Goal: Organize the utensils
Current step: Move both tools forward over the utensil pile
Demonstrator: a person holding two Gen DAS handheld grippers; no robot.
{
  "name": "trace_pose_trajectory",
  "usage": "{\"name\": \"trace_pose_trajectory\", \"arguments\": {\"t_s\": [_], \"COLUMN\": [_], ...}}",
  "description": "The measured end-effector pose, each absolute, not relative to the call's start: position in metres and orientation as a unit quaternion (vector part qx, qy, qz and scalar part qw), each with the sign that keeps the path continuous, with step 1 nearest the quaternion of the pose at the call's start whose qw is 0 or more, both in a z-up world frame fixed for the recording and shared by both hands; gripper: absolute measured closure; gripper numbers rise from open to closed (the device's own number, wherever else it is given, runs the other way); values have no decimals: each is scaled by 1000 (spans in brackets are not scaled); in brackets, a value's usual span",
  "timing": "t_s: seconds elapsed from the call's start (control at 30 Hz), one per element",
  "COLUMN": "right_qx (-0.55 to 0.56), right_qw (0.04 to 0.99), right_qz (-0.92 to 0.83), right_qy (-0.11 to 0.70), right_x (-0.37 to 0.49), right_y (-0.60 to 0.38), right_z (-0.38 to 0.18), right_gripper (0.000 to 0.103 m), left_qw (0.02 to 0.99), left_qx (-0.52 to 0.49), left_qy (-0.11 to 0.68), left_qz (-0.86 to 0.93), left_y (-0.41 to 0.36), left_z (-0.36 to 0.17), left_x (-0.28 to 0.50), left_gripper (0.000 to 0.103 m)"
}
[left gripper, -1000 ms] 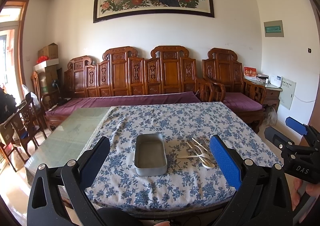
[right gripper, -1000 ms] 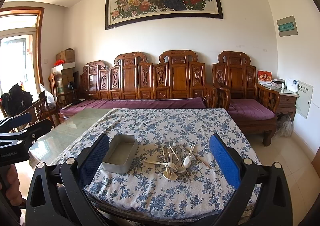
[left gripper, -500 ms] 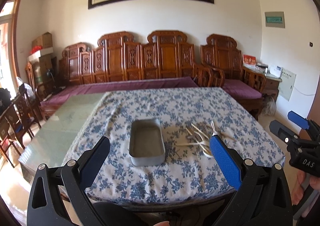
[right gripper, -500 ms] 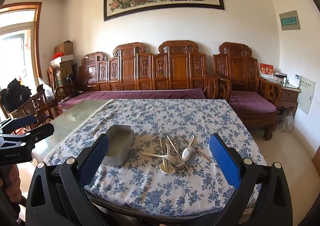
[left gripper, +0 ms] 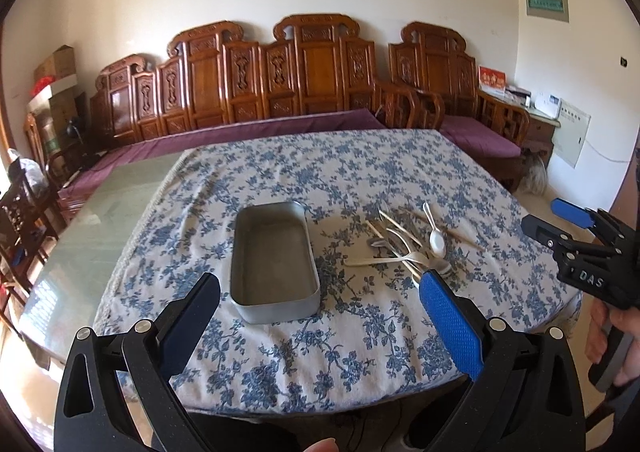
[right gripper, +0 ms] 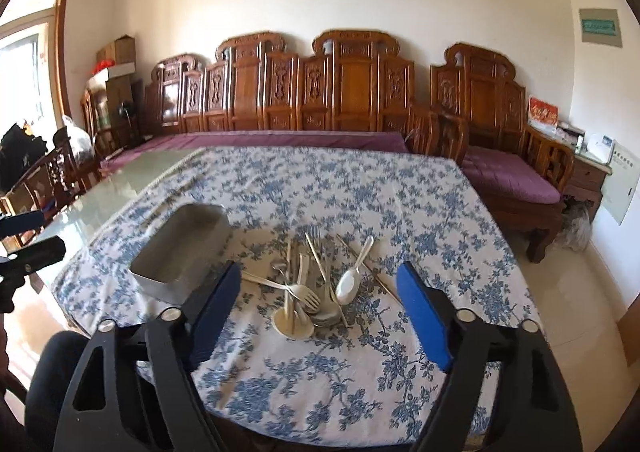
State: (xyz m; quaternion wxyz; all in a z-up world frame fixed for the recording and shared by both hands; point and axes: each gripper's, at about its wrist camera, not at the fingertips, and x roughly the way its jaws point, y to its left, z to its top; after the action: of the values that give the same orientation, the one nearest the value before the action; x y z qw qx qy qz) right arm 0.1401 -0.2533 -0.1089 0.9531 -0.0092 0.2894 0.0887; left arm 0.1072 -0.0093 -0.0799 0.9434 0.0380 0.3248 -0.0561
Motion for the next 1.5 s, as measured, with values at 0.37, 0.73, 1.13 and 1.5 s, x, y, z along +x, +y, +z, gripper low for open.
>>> {"name": "trace_pose_trajectory", "arguments": {"t_s": [0.37, 0.73, 1.13, 1.5], "right_qx": [-1, -57, -109, -104], "right_qw": [916, 876, 849, 857], "right_qz": [119, 194, 228, 228], "right_qy": [382, 438, 463, 451], "right_x": [217, 282, 295, 293], "right_y": [-272, -219, -193, -207], "right_z": [-180, -246, -268, -253], "right_gripper": [50, 62, 73, 99], "left_qw": [923, 915, 911, 907], "left_qx": [50, 37, 10, 17], "left_qy": [373, 394, 405, 414], "left_qz": [-83, -77, -80, -80], "left_y": [-30, -27, -24, -33], "left_z": [-124, -155, -166, -173], "left_x": [164, 197, 193, 193], "left_gripper": [6, 6, 6, 6]}}
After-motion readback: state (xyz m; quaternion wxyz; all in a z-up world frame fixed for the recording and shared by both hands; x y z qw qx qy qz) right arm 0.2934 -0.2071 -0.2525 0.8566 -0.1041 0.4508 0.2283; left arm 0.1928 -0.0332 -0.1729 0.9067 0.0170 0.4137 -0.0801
